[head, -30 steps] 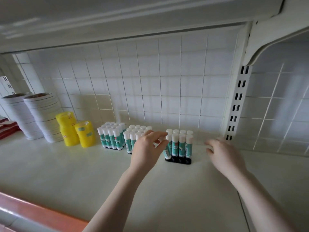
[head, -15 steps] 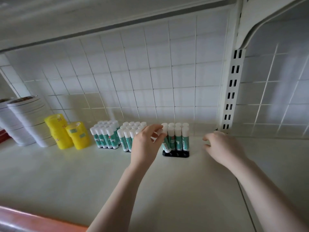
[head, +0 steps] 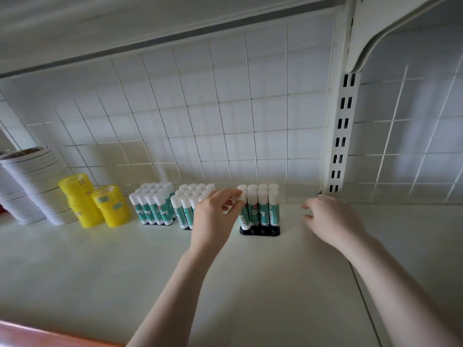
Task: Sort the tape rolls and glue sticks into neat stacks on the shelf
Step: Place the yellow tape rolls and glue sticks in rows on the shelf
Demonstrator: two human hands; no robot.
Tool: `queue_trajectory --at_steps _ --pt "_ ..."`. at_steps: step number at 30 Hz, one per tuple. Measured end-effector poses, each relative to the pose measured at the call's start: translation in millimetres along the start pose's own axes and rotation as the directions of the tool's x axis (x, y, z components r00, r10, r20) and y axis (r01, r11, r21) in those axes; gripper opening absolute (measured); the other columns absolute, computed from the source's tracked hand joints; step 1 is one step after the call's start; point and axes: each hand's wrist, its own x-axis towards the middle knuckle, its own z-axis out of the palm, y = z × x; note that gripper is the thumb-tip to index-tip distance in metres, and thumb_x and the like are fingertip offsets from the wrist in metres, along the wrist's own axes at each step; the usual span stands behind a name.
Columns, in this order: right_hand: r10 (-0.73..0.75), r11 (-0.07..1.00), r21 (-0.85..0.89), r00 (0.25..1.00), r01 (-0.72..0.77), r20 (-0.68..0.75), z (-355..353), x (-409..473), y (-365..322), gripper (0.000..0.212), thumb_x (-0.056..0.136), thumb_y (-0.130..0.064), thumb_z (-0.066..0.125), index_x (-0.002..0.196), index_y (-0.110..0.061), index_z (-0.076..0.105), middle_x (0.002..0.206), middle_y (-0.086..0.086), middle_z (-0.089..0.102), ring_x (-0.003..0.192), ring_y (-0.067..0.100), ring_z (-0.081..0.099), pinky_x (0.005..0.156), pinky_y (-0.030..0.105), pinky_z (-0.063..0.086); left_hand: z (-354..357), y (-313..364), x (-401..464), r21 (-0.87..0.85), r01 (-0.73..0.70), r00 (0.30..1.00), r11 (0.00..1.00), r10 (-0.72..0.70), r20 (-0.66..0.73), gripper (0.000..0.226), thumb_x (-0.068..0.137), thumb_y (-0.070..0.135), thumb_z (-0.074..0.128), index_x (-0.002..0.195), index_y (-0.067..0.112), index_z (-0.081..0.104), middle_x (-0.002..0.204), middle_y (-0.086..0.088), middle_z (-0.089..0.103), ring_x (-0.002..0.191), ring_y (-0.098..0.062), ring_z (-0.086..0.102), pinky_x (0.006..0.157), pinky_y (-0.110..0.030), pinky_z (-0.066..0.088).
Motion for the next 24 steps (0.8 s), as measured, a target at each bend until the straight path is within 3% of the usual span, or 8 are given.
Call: queue_trajectory --at_steps 8,13,18,24 --pt "-0.007 1.0 -0.013 1.0 0.007 -0.015 1.1 0.4 0.9 0.025 0.092 -0.022 0.047 0.111 -0.018 0.062 0.113 0.003 0.061 0.102 0.024 0.06 0.08 0.033 0.05 -0.5 0.3 -2.4 0.007 -0.038 0.999 0.999 0.038 0.006 0.015 0.08 0.008 0.071 0.093 0.013 0.074 0.075 0.016 0.056 0.071 0.006 0.054 0.067 -0.005 0.041" --pt "-0.01 1.0 -0.017 1.0 0.01 -0.01 0.6 0.7 0.0 0.026 0.091 -0.021 0.047 0.112 -0.017 0.062 0.113 0.003 0.061 0.102 0.024 0.06 0.081 0.032 0.05 1.8 -3.4 -5.6 -0.014 -0.018 1.0 1.0 0.018 0.005 0.014 0.081 0.009 0.07 0.094 0.014 0.075 0.082 0.011 0.06 0.066 0.001 0.055 0.067 -0.011 0.045" --pt "-0.012 1.0 -0.014 1.0 0.012 -0.004 0.9 -0.7 -0.4 0.027 0.091 -0.02 0.045 0.113 -0.017 0.061 0.113 0.003 0.06 0.101 0.024 0.059 0.078 0.031 0.049 5.7 -9.6 -9.6 -0.033 0.041 0.999 0.999 -0.042 -0.025 0.018 0.082 0.009 0.07 0.099 0.012 0.074 0.083 0.02 0.054 0.066 -0.004 0.055 0.067 -0.012 0.044" --pt "-0.016 1.0 0.016 1.0 0.016 0.013 6.0 -1.1 -1.6 0.026 0.091 -0.018 0.046 0.112 -0.016 0.061 0.111 0.005 0.06 0.099 0.024 0.059 0.079 0.033 0.05 10.2 -12.6 -15.1 0.02 0.001 0.999 1.0 0.0 -0.051 0.017 0.083 0.015 0.07 0.099 0.018 0.073 0.084 0.008 0.062 0.072 -0.003 0.049 0.063 -0.015 0.041"
